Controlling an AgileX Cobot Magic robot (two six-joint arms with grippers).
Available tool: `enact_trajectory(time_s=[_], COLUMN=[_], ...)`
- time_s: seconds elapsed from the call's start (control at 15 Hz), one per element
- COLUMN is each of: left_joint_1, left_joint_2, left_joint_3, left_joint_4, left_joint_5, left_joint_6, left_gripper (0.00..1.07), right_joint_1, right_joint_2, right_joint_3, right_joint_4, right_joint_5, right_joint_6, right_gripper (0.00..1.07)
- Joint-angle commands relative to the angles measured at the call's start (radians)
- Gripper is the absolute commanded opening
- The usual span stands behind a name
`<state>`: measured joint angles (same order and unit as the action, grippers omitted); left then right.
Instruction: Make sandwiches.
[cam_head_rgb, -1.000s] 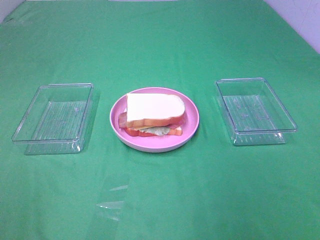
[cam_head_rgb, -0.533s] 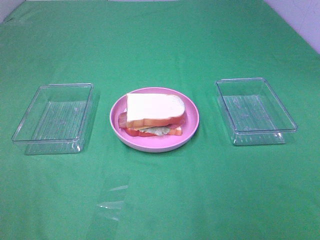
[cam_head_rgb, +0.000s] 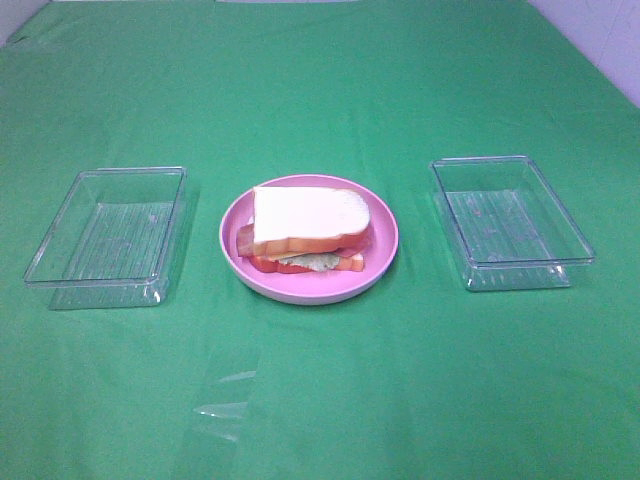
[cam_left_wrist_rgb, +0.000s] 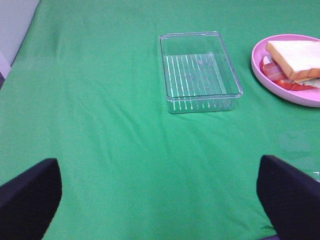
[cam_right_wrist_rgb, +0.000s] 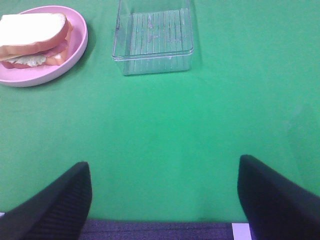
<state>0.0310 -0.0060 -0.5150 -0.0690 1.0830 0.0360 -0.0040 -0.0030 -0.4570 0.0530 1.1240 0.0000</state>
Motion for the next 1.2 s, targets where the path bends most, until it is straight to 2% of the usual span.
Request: enact_trajectory(time_s=[0.07, 1.2], left_joint_1=[0.005, 0.005], left_joint_2=[-0.003, -0.003], left_joint_3=[0.0, 0.0], left_joint_4=[-0.006, -0.006], left_joint_5=[-0.011, -0.011], left_joint_6=[-0.003, -0.003], left_gripper=[0.98, 0.98], right_joint_1=[0.001, 0.001], right_joint_2=[-0.023, -0.023], right_joint_3=[0.004, 0.003], right_joint_4=[-0.005, -0.019], right_joint_5=[-0.016, -0.017], right_joint_6=[-0.008, -0.064], right_gripper=[0.77, 0.77])
